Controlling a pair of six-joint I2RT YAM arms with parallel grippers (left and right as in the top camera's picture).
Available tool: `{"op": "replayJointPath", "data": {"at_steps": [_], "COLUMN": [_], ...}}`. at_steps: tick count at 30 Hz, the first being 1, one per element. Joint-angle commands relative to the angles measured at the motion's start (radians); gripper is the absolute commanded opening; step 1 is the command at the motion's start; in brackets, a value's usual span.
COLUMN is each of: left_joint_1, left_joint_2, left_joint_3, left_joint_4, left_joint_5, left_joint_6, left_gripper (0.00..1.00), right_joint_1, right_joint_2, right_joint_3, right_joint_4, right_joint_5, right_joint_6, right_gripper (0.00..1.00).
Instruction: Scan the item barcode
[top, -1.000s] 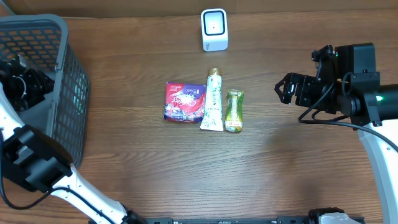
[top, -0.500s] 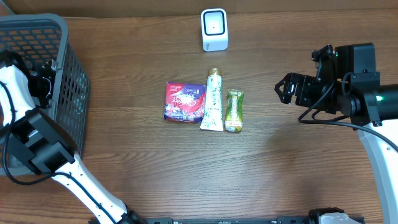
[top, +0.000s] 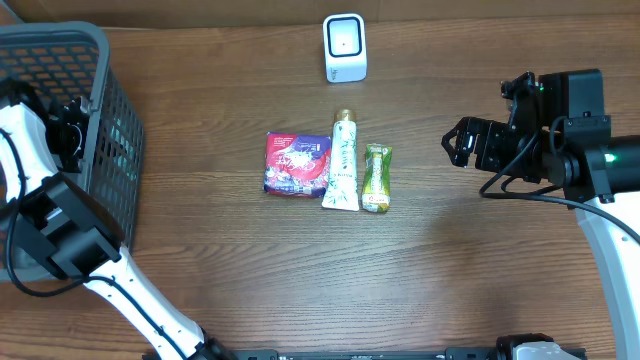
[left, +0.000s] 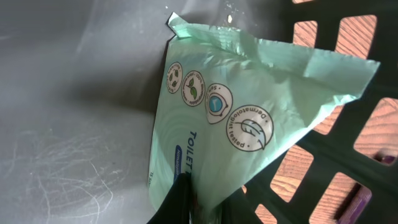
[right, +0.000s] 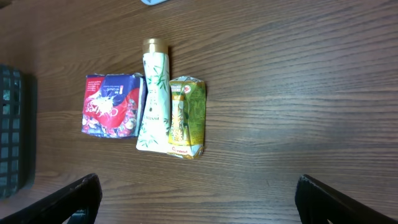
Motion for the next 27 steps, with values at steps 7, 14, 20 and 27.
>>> {"op": "replayJointPath", "data": {"at_steps": [7,14,20,27], "left_joint_1": [-0.005,-0.005,-0.013,-0.021], "left_joint_2": [-0.007,-0.214,-0.243,-0.174], "left_joint_3": [0.240,0.338,0.328,0.204], "left_joint_4": [-0.188,-0.207,-0.218,-0.229], "left_joint_5": [-0.180,-0.353,-0.366,-0.357], "left_joint_6": [-0.117,-0.295,-0.304,-0.282], "left_gripper": [0.04,0.04,0.46,0.65], "right_joint_1": [0.003,0.003,0.003,0.003], "right_joint_2": [0.001,0.001,0.001,0.001], "right_joint_3": [0.017,0.017,0.017,0.017], "right_joint_4": [-0.001,-0.006,-0.006,-0.016], "right_joint_5": [0.009,0.009,0.009,0.009], "right_joint_6": [0.005,0.005,0.005,0.004], "right_gripper": [1.00,1.00,1.00,1.00]}}
